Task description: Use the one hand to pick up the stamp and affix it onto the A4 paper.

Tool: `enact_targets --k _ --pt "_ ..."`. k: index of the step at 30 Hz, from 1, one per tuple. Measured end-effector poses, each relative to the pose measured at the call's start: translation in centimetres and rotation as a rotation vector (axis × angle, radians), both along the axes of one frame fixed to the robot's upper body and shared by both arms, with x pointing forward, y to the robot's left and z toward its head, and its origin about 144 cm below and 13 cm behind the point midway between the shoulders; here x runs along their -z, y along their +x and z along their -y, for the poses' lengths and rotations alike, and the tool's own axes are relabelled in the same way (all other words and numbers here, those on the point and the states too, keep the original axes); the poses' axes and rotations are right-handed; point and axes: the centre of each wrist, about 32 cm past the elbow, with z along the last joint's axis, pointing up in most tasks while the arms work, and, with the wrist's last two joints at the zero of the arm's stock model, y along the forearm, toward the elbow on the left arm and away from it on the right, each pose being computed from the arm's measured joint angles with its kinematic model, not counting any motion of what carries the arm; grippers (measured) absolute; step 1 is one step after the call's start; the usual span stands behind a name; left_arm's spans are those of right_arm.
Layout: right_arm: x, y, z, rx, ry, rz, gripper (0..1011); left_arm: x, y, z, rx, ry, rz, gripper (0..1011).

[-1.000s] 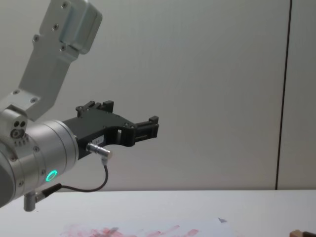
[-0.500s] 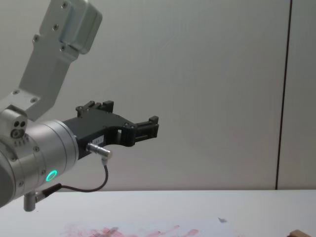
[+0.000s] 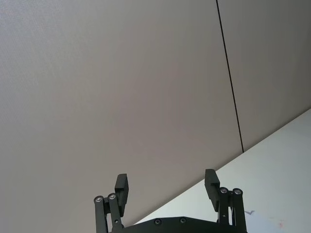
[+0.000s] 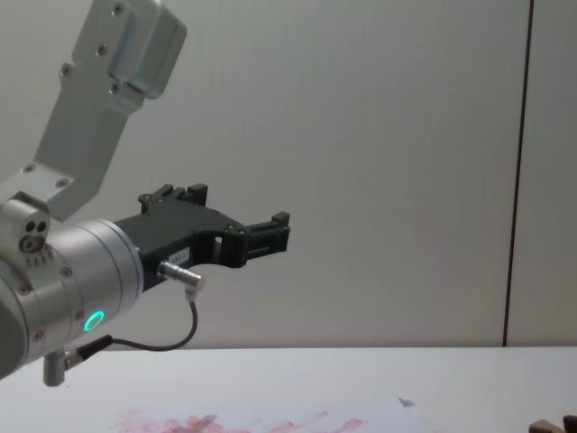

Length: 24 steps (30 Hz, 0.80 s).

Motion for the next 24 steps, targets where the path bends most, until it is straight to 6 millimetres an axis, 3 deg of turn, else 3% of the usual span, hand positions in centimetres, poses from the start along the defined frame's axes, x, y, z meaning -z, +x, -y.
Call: enact_targets --k 8,16,24 --pt "0.1 0.1 -0.1 -0.002 -0.001 -0.002 222 0.0 0.0 0.0 0.000 0.000 0.000 1001" --pt "-0.2 0.2 -0.2 -0.009 0.015 0.022 214 0.0 0.0 0.0 0.000 0.000 0.000 1001" --pt "-1.7 0.9 -1.4 -0.057 0.084 0.096 216 0.0 0.0 0.0 0.000 0.000 0.000 1001"
